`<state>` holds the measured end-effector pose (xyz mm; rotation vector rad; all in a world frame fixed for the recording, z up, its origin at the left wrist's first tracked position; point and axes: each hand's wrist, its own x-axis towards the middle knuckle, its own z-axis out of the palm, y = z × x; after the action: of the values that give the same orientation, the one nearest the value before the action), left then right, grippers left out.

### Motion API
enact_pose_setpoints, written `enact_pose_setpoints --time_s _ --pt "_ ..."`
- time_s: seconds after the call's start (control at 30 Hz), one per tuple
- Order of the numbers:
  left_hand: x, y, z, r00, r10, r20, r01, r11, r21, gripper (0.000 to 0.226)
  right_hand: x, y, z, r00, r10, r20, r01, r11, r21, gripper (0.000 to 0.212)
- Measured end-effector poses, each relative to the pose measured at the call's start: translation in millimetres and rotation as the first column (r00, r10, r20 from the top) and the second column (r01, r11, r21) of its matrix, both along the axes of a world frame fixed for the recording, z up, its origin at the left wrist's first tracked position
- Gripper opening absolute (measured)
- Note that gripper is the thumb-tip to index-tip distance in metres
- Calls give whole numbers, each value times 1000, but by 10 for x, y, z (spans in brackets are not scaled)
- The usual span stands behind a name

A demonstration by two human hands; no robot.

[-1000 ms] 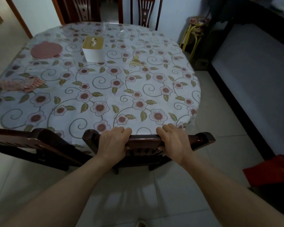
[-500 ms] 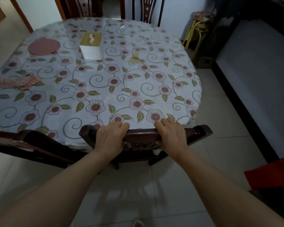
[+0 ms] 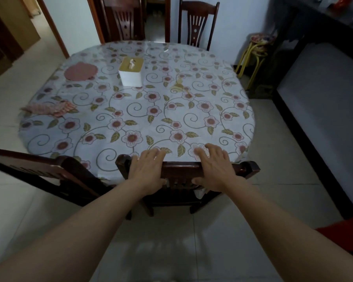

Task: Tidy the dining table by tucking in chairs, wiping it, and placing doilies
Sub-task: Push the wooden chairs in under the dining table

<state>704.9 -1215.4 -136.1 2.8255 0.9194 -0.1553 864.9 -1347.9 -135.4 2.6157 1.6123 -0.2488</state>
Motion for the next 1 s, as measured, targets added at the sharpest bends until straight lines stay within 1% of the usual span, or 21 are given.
enact_pose_setpoints --time_s 0.13,0.33,0.5,0.7,0.8,1.0 --pt "62 -38 236 1000 -11 3 11 997 -73 86 -58 -127 234 998 -57 -20 57 998 -4 93" --pt "366 -133 510 986 -163 36 166 981 -99 85 -16 -354 497 986 -162 -32 161 987 -14 98" --pt "785 -293 633 976 -215 27 217 970 -114 85 250 -649 654 969 -242 -49 245 968 52 98" --pt "1552 -595 764 963 -269 1 268 959 -90 85 893 -1092 758 929 -350 -118 364 923 124 96" --pt "2137 -864 789 957 -290 0 290 955 -58 85 1406 -1353 762 917 -381 -119 395 907 147 95" --pt "3395 -1450 873 962 -271 42 273 961 -39 82 2671 -1874 791 925 -369 -93 379 918 120 97"
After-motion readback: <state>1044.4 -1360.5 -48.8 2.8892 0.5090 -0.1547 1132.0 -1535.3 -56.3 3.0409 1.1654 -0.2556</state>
